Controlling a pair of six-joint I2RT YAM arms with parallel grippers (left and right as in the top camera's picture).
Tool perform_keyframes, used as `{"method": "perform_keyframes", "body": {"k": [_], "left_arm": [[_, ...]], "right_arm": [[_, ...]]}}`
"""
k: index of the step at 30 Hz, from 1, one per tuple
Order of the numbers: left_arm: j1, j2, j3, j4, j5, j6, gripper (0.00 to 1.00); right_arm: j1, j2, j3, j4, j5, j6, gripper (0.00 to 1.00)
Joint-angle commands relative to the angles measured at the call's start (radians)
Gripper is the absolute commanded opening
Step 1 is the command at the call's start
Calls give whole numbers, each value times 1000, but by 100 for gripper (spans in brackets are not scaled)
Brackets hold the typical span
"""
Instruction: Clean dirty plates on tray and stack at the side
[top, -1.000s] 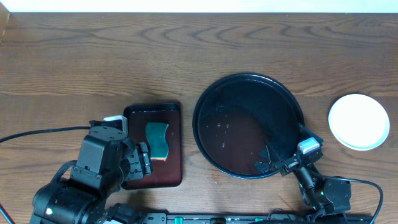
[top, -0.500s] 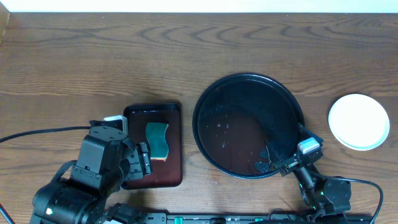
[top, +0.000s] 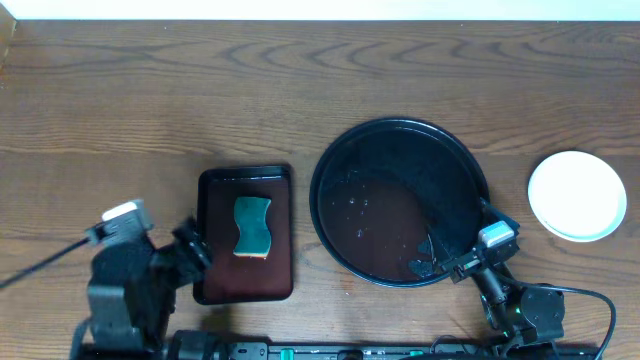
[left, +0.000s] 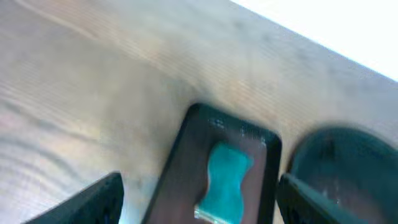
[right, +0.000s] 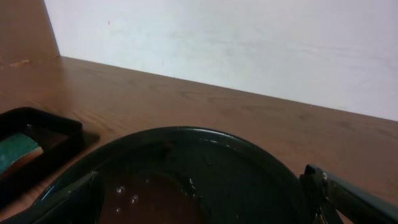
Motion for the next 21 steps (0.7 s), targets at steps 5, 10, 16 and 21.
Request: {"method": "perform_keyframes", "body": {"k": [5,10,16,21], "left_arm": [[86,-266,-282,294,20,15,79],[86,-418,-460,504,63,15,79],[85,-488,-627,713,105,15,79],[85,-488,-721,855,108,15,79]], "right_arm": [[-10,-5,-1,-5,9,-9,99],[-10,-5,-1,-5,9,-9,99],[-10,-5,-1,-5,9,-9,99],[-10,-5,-1,-5,9,-8,99]]}}
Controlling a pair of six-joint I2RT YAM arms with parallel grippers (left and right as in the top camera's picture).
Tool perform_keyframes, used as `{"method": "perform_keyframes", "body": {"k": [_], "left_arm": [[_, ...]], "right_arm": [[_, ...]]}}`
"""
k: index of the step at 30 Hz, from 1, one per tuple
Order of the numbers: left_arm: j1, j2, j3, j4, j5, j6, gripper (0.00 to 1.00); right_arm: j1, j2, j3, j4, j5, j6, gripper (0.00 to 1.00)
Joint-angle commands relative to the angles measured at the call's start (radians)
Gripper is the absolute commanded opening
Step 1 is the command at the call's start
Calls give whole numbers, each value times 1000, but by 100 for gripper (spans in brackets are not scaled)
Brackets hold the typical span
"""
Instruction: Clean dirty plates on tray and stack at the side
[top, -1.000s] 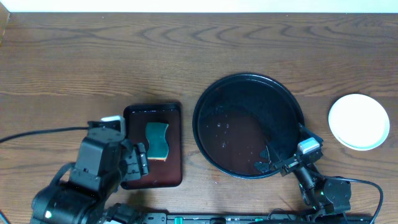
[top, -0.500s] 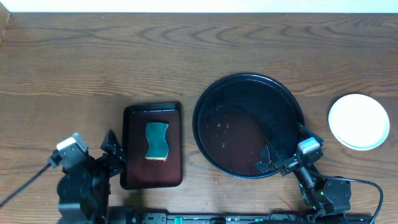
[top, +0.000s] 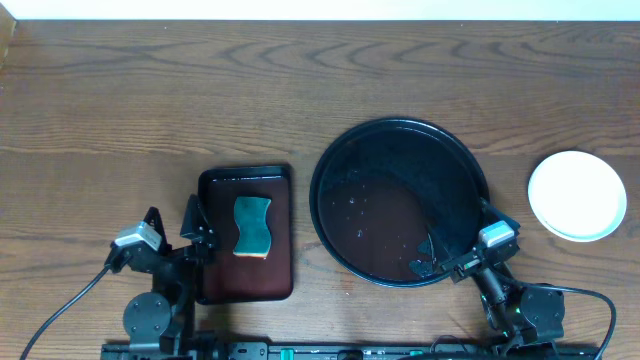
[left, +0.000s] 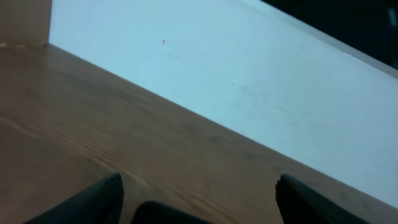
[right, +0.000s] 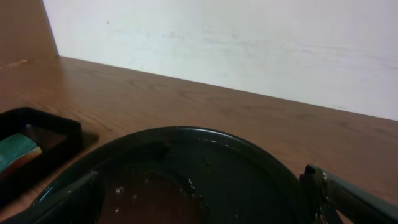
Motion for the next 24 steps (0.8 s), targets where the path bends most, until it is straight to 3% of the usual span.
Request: {"method": "perform_keyframes", "body": {"k": [1,8,17,24], "left_arm": [[4,-9,-57,81,19,8,79],[4,-9,-213,307,19,7,79],[3,-9,-211,232,18,5,79],[3,-6,-211,61,18,6,79]], "right_arm": [[-10,-5,-1,-5,5,-8,99],[-10,-5,-1,-5,5,-9,99],[-10,-5,-1,-5,5,-9,99],[-10,-5,-1,-5,5,-8,99]]}}
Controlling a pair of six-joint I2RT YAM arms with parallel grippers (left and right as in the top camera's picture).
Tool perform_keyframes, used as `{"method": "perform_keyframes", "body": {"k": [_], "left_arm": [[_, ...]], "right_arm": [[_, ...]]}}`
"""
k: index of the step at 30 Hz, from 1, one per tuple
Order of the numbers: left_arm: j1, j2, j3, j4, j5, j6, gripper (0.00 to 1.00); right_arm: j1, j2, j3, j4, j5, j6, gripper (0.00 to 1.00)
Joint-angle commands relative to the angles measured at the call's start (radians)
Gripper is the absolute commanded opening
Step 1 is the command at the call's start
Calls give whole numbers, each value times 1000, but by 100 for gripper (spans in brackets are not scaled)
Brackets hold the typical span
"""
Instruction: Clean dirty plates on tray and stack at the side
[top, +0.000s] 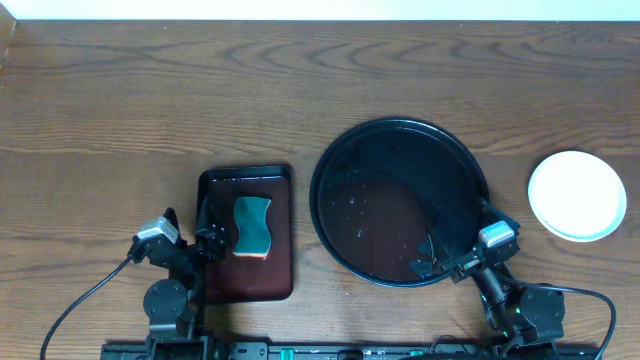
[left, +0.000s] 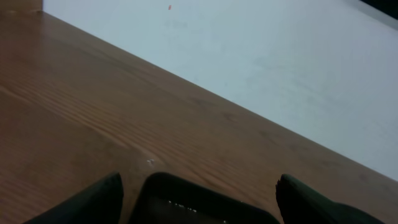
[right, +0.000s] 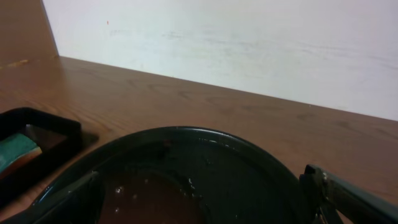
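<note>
A round black tray (top: 398, 123) lies right of centre, holding only a brown wet patch (top: 385, 225) and droplets. One clean-looking white plate (top: 577, 196) rests on the table at the far right. A teal sponge (top: 252, 226) lies in a small rectangular black tray (top: 245, 285). My left gripper (top: 186, 225) sits low and open at that small tray's left edge; its far rim (left: 205, 190) shows between the fingers. My right gripper (top: 452, 238) is open at the round tray's near right rim (right: 186, 134), with nothing between the fingers.
The sponge (right: 13, 150) and small tray (right: 43, 124) also show at the left of the right wrist view. A white wall (right: 249, 43) runs behind the wooden table (top: 200, 90). Both arm bases and cables sit along the front edge.
My left gripper has shifted a little to the right, closer to the small tray, whose far rim now shows in its wrist view. The right arm, tray, plate and sponge are unchanged.
At first my left arm was raised left of the small tray, its camera looking down on the sponge. Then it was low at the front edge, facing the wall. Now it sits slightly further right. The right gripper stayed open at the round tray throughout.
</note>
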Motion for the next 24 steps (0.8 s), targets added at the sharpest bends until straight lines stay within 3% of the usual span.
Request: {"method": "perform_keyframes", "body": {"k": [1,24], "left_arm": [[3,0,-6,-57,2,6,79],[3,13,-6,-61,1,6,79]], "right_arm": [[-10,-5,-1,-5,5,-8,99],[-10,-5,-1,-5,5,-8,99]]}}
